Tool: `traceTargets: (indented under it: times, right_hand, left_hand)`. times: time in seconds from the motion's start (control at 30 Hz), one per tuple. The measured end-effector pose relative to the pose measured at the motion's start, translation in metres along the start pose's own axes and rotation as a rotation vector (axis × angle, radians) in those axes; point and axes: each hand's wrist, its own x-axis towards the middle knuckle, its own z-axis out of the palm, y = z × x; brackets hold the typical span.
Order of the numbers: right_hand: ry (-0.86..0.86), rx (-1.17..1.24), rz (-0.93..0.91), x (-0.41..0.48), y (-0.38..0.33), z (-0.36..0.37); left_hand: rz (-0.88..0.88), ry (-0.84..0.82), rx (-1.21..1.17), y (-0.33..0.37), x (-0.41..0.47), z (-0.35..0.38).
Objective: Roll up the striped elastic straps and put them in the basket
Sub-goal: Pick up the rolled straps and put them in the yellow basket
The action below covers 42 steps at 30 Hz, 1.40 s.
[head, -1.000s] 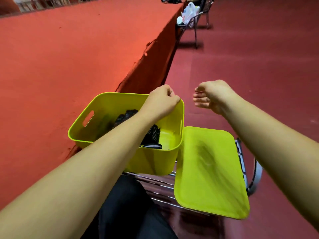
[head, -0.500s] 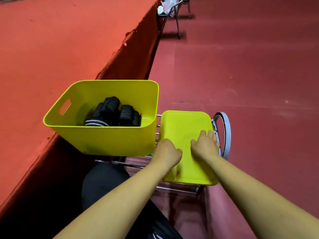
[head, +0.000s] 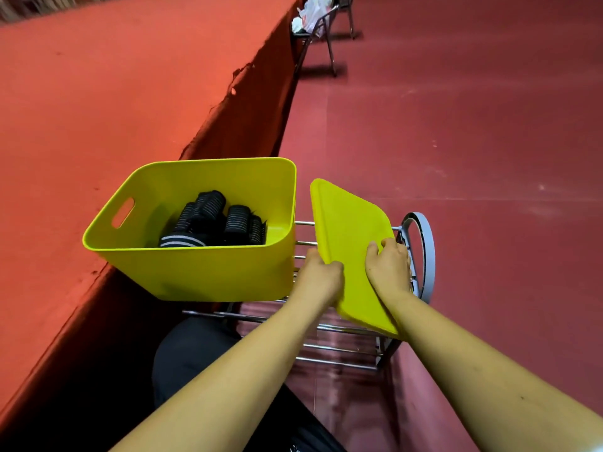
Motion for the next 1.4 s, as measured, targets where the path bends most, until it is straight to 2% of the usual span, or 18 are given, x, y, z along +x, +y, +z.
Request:
traceTargets:
  times: [0.1, 0.2, 0.3, 0.5, 0.6, 0.67, 0.7, 0.8, 0.87, 0.97, 1.07, 1.13, 1.23, 1.3, 1.4]
  right_hand:
    - [-0.036, 0.141, 0.045, 0.013, -0.007, -0.009]
    - [-0.115, 0.192, 0.065, 0.016, -0.025, -0.020]
    - [-0.119, 0.269, 0.043, 0.022, -0.045, -0.032]
    - [-0.084, 0.255, -0.056, 0.029, -0.089, -0.053]
    - [-0.084, 0.336, -0.060, 0.028, -0.113, -0.057]
    - [-0.073, 0.497, 0.014, 0.023, -0.130, -0.056]
    - [-0.100, 0.660, 0.085, 0.019, -0.139, -0.053]
    - [-0.340, 1.159, 0.226, -0.002, -0.171, -0.046]
    - [-0.420, 1.276, 0.236, -0.007, -0.188, -0.040]
    - [-0.432, 1.241, 0.216, -0.007, -0.203, -0.036]
    - [-0.439, 1.099, 0.181, -0.001, -0.208, -0.031]
    - [-0.449, 1.004, 0.123, 0.002, -0.211, -0.027]
    - [-0.381, 0.822, -0.035, 0.008, -0.213, -0.019]
    - [-0.293, 0.658, -0.156, 0.004, -0.215, -0.019]
    - [-0.134, 0.378, -0.289, 0.004, -0.216, -0.014]
  left_hand:
    - [0.125, -0.035, 0.074, 0.026, -0.006, 0.004]
    - [0.212, 0.034, 0.166, 0.050, -0.004, 0.000]
    - [0.256, 0.073, 0.187, 0.073, -0.001, -0.006]
    - [0.313, 0.232, 0.123, 0.106, 0.015, -0.040]
    - [0.357, 0.359, 0.023, 0.114, 0.024, -0.064]
    - [0.352, 0.419, -0.119, 0.113, 0.029, -0.077]
    - [0.349, 0.433, -0.214, 0.110, 0.034, -0.082]
    - [0.312, 0.364, -0.499, 0.098, 0.038, -0.093]
    - [0.300, 0.288, -0.627, 0.087, 0.039, -0.106]
    - [0.298, 0.262, -0.735, 0.070, 0.041, -0.156]
    - [0.250, 0.460, -0.850, 0.054, 0.045, -0.233]
    - [0.207, 0.609, -0.816, 0.041, 0.043, -0.276]
    - [0.109, 0.702, -0.528, 0.015, 0.037, -0.312]
    - [0.061, 0.684, -0.229, -0.007, 0.037, -0.324]
    - [0.088, 0.670, 0.181, -0.027, 0.042, -0.333]
